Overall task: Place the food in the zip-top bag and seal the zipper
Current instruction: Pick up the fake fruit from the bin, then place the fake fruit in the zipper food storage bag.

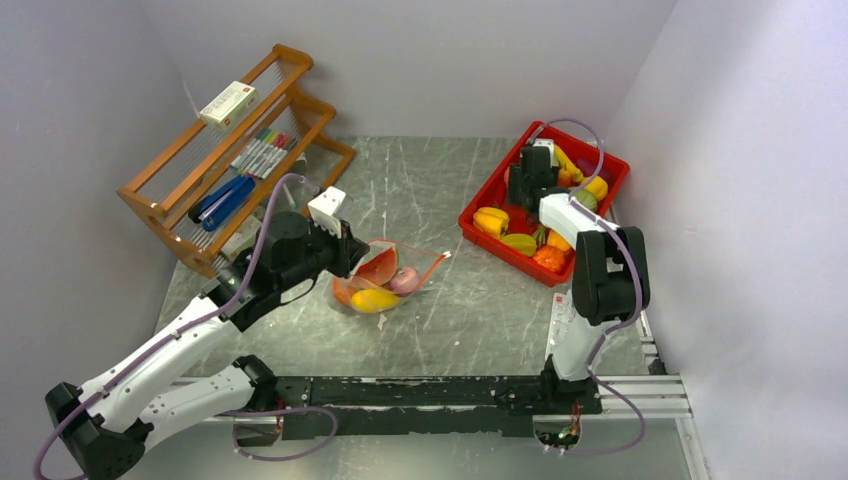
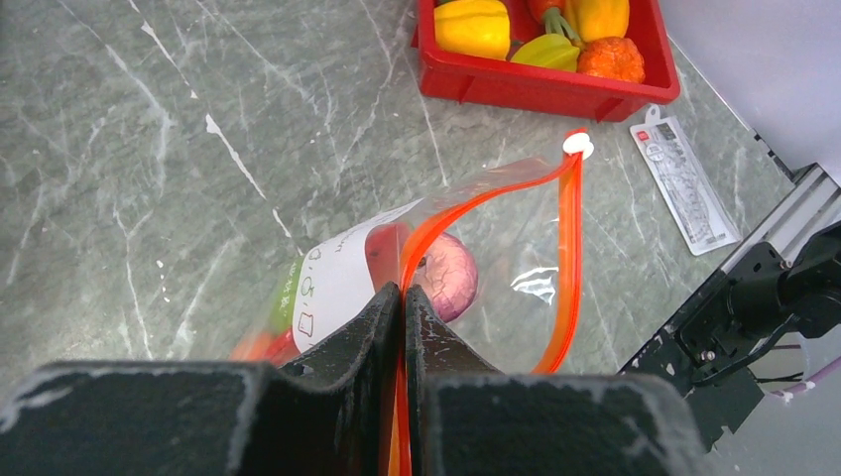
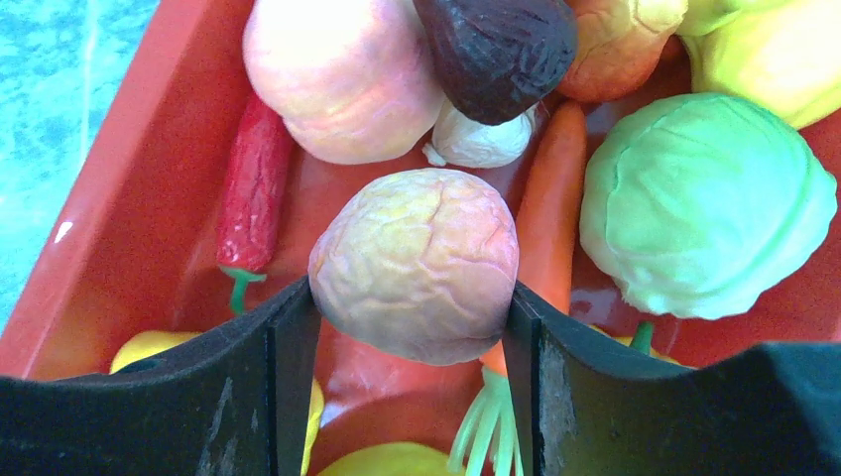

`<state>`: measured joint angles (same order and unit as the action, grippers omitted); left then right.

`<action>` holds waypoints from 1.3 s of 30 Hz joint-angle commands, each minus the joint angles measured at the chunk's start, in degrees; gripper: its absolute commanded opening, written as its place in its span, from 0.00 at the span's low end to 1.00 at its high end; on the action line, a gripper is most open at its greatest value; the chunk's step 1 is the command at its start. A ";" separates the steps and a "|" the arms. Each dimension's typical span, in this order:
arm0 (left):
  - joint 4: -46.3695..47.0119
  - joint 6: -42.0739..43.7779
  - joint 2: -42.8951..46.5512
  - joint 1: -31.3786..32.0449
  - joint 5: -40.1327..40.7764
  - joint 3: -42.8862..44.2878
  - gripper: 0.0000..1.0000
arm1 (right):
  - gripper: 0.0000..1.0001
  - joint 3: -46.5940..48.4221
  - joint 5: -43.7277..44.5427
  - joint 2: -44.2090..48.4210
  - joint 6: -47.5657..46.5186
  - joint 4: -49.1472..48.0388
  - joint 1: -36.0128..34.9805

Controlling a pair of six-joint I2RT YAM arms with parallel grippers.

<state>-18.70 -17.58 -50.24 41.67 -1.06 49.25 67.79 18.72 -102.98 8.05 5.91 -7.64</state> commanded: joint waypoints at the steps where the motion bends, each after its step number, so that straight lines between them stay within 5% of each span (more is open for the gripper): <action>1: -0.21 0.58 0.16 -0.19 1.64 0.92 0.07 | 0.52 -1.01 -0.94 4.03 1.90 3.80 -1.23; 15: -0.41 0.74 -0.62 -0.19 2.88 1.14 0.07 | 0.52 -4.36 -8.61 19.94 4.67 9.53 -6.81; 28: 0.95 0.44 -2.31 -0.25 2.73 1.17 0.07 | 0.51 -8.54 -31.29 36.22 8.67 10.31 -10.58; 39: 1.16 0.51 -3.69 -0.21 2.16 2.25 0.07 | 0.50 -8.69 -50.70 39.59 14.65 10.69 -15.44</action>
<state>-18.68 -17.54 -53.69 41.67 1.26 49.34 59.83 -22.52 -65.58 19.55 16.36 -20.38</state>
